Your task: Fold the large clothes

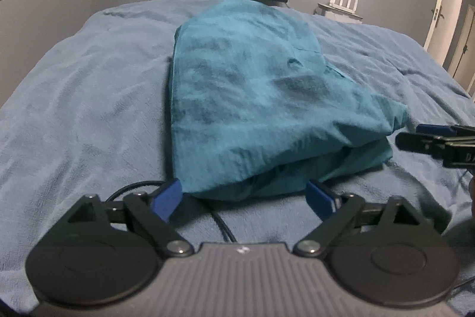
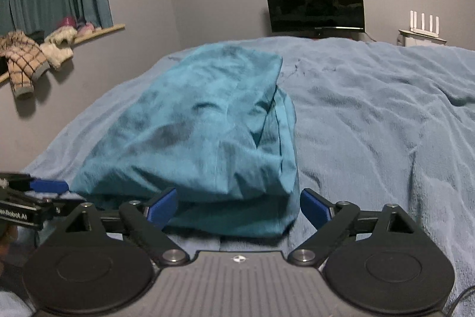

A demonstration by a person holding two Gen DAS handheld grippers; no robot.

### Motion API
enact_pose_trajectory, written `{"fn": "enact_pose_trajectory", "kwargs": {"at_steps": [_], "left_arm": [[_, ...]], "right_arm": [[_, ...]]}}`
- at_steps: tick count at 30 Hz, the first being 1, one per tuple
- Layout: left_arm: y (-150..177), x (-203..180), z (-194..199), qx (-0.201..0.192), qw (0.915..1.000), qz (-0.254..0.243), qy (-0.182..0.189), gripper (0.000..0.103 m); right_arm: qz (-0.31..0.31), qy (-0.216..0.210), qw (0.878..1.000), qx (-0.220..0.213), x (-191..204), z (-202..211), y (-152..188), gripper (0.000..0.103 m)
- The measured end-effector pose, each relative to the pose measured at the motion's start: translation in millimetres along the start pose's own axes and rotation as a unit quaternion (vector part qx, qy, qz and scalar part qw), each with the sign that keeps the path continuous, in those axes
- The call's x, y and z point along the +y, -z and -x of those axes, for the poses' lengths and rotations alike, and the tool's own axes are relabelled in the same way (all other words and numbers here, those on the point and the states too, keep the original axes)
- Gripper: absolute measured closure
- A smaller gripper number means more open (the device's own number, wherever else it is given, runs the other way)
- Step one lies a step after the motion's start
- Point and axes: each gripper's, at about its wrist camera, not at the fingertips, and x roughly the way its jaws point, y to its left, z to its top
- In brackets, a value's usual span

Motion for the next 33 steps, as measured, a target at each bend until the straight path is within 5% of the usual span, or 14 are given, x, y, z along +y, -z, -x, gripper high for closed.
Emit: {"fn": "enact_pose_trajectory", "kwargs": {"at_steps": [15,33], "left_arm": [[-1,-16,-9,0.005,0.9995,-0.031,0.000,0.000],[-2,-17,-17,0.012,0.9989,-0.033,0.033,0.000]], "right_arm": [[0.003,0.015,0.999,0.048,-3,-20,4,0.004],[-0.001,0.018,0.998,0.063,-8,-31,3,0.000]]}}
